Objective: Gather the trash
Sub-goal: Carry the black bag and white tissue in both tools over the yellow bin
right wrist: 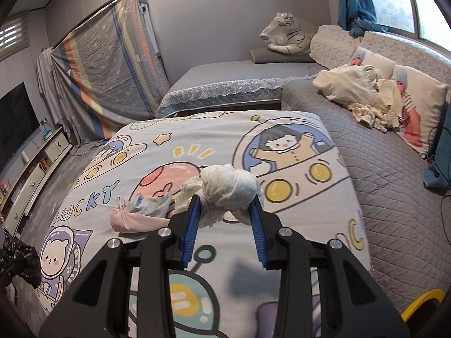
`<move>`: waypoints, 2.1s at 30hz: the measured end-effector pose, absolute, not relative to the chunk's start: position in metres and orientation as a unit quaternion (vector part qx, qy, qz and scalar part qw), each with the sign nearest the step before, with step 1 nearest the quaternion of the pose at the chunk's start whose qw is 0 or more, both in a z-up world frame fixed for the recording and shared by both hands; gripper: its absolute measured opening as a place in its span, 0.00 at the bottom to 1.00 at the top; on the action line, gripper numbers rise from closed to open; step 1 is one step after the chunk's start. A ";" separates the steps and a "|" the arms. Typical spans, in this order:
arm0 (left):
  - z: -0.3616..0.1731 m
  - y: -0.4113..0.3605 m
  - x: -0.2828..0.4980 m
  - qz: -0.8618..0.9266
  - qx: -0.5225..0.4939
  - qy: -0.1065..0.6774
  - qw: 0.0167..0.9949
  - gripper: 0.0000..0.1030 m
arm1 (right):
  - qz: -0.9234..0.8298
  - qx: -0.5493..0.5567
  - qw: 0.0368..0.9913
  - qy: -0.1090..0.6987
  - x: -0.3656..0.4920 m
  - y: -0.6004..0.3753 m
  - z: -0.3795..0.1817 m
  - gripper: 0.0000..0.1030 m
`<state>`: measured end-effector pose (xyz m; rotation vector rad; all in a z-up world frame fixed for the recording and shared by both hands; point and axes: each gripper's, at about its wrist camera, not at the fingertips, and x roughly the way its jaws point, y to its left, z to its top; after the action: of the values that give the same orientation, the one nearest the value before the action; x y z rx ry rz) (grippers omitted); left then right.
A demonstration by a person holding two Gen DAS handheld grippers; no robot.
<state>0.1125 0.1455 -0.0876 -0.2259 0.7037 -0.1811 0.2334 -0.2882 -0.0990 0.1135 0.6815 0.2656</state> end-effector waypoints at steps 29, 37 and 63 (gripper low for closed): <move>-0.030 -0.128 0.179 -0.307 0.047 0.312 0.898 0.38 | -0.086 0.116 0.950 0.277 0.099 -0.519 -0.097 0.32; -0.034 -0.204 0.168 -0.371 0.080 0.307 0.872 0.38 | -0.147 0.129 0.941 0.278 0.056 -0.563 -0.113 0.32; -0.100 -0.361 0.133 -0.501 0.111 0.367 0.776 0.38 | -0.219 0.174 0.903 0.326 -0.019 -0.618 -0.175 0.33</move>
<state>0.1335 -0.3613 -0.1004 0.2396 0.7953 -1.0839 -0.0190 -0.6178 -0.1754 0.3602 0.6732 -0.4536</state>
